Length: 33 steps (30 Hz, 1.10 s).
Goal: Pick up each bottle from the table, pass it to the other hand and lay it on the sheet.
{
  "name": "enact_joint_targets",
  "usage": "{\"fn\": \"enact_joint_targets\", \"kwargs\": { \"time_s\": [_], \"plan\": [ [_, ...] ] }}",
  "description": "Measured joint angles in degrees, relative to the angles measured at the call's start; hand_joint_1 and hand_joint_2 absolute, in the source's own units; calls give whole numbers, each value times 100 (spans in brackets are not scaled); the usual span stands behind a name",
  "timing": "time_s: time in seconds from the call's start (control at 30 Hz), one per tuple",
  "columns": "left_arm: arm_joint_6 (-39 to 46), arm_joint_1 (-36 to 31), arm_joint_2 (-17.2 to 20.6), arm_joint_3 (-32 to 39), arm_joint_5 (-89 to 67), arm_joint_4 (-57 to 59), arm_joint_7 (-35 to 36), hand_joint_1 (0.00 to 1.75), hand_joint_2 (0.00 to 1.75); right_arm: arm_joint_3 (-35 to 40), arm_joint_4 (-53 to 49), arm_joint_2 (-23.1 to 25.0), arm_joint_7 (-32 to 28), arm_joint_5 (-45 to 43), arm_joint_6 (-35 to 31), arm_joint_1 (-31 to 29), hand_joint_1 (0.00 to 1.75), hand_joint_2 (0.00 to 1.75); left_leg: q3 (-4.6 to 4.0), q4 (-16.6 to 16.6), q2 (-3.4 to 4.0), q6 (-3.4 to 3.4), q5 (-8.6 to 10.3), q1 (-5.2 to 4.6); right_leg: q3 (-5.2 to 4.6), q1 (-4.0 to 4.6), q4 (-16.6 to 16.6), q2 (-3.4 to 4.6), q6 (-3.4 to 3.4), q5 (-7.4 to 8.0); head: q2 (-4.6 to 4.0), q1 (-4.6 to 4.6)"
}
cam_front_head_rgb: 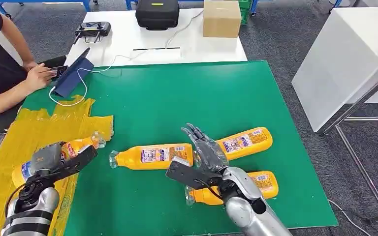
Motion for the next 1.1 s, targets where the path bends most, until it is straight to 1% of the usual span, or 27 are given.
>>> {"fn": "enact_joint_targets", "kwargs": {
  "time_s": [0.03,0.07,0.17,0.23,0.37,0.53,0.63,0.7,0.77,0.9,1.03,1.1],
  "plan": [
    [-10,-26,9,10,0,49,2,0,175,19,36,2,7,0,24,-25,0,175,0,0,0,0,0,0,0,0,0,0,0,0,0,0],
    [-53,-67,15,24,15,114,2,0,0,42,92,4,20,4,50,-60,0,175,0,0,-1,0,0,0,0,0,0,0,0,0,2,0],
    [-287,-193,17,41,85,247,-11,0,0,114,289,46,74,59,114,-184,0,175,1,0,-1,0,0,0,1,0,0,-1,0,0,0,0],
    [-641,-293,22,39,259,371,-138,0,0,168,475,88,144,112,181,-297,0,175,1,0,-1,0,1,1,0,0,0,-1,0,0,0,0],
    [-1555,-646,35,9,1218,648,-753,0,0,317,1131,336,354,300,398,-729,0,175,5,0,-12,-5,8,1,7,0,2,-3,0,1,0,0],
    [-2221,-966,44,-90,2224,898,-1049,0,0,503,2003,654,431,378,581,-1267,0,175,15,0,-12,-6,9,1,16,0,5,-3,0,2,0,-2],
    [-2566,-1004,48,-125,3018,918,-1161,0,0,584,2335,770,431,380,632,-1459,0,175,16,0,-16,-7,10,1,18,0,6,-4,1,1,0,-2],
    [-2660,-1002,52,-164,3502,902,-1152,0,0,640,2536,837,431,382,632,-1544,0,175,15,0,-16,-7,10,0,17,0,6,-4,1,1,0,2],
    [-2695,-999,55,-221,3669,883,-1106,0,0,680,2677,870,433,391,632,-1586,0,175,14,0,-15,-7,9,-1,17,0,6,-3,1,1,0,0],
    [-2614,-959,48,-264,4186,795,-1086,0,0,734,2841,896,439,409,629,-1639,0,175,14,1,-15,-6,9,-3,14,-1,4,-4,1,1,0,0],
    [-2339,-775,-159,-264,5024,352,-1012,0,0,826,3038,872,398,398,697,-1711,0,175,8,2,-15,-6,9,-4,9,-1,4,-4,1,1,0,2],
    [-2321,-727,-251,-271,5181,153,-958,0,0,855,3125,839,352,378,717,-1767,0,175,7,2,-14,-6,9,-5,10,-2,4,-3,1,1,0,2]
  ]
}}
